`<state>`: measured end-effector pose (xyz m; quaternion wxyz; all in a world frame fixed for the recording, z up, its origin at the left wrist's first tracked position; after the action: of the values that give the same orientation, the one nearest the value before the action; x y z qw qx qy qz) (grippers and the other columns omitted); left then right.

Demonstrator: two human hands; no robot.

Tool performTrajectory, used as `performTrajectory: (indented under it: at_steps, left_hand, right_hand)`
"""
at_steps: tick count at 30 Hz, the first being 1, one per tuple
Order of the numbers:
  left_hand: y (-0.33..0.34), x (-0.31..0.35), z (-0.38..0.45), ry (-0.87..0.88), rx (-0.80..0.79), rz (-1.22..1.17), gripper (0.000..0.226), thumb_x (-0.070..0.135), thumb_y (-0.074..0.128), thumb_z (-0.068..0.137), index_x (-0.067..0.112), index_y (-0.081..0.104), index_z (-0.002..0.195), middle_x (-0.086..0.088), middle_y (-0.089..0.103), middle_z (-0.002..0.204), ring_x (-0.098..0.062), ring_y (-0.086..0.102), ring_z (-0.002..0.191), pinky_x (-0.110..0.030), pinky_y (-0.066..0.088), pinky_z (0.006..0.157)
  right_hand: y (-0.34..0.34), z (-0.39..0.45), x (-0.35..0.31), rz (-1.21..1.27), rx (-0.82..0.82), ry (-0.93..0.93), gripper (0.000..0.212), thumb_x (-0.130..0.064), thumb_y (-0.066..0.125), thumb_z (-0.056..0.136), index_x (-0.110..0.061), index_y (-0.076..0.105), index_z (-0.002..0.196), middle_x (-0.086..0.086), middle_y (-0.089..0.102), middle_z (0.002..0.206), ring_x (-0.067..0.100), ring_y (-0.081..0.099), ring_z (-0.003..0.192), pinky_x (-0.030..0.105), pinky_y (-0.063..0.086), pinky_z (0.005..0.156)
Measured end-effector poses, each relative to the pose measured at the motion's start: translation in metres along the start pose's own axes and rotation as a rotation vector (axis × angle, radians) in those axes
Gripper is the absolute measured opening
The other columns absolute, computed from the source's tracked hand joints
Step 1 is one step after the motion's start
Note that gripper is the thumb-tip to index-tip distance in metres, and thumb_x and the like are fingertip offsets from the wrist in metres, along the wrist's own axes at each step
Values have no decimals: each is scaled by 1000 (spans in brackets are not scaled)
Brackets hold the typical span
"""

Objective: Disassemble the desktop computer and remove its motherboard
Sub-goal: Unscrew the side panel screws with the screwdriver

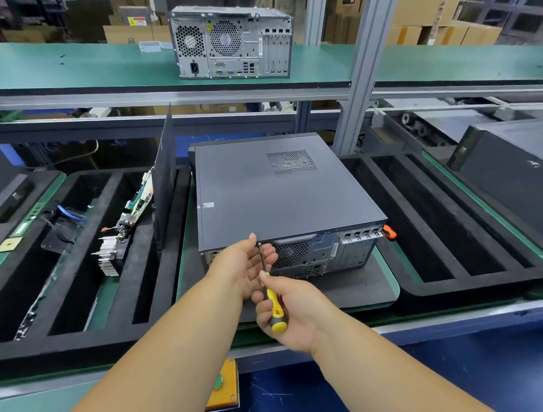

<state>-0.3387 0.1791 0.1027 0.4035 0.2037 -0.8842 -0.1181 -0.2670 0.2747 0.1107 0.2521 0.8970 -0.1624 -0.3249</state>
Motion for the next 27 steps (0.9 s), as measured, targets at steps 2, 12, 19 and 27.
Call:
performTrajectory:
  at_steps: [2,12,19,27]
  left_hand:
    - [0,1,0,5,2,13,36,33,51,99,2,67,89,-5,73,68,-15,70,65,-24,51,56]
    - [-3,0,0,27,-4,53,35,34,54,97,3,68,93,-6,75,76,-17,71,74,-29,55,77]
    - [-3,0,-1,25,-12,31,33,32,55,97,1,67,92,-7,75,74,-18,71,74,-28,56,69]
    - [-2,1,-1,-21,3,24,33,34,55,96,5,69,92,-4,75,75,-14,72,68,-28,55,65]
  right_hand:
    - [2,3,1,-28,25,-14,15,-21,62,94,-6,62,97,7,55,64,10,47,45,20,41,40]
    - [-9,-2,-1,-137,94,-51,26,-29,55,98,-6,64,100,8,65,70,16,58,52,26,48,48]
    - [-7,1,-1,-108,87,-16,24,-33,62,93,-9,62,94,8,62,67,11,45,43,21,40,41]
    - [-11,0,0,-206,105,-67,25,-30,60,95,-6,67,97,6,64,68,15,57,50,24,47,47]
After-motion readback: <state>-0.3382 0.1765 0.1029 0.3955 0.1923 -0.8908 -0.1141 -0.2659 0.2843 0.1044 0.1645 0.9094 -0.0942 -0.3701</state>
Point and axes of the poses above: each hand's wrist, its own z-axis towards the middle knuckle, its own y-axis out of the palm, x = y × z, the point moved 3 cm from there along z, towards the middle knuckle
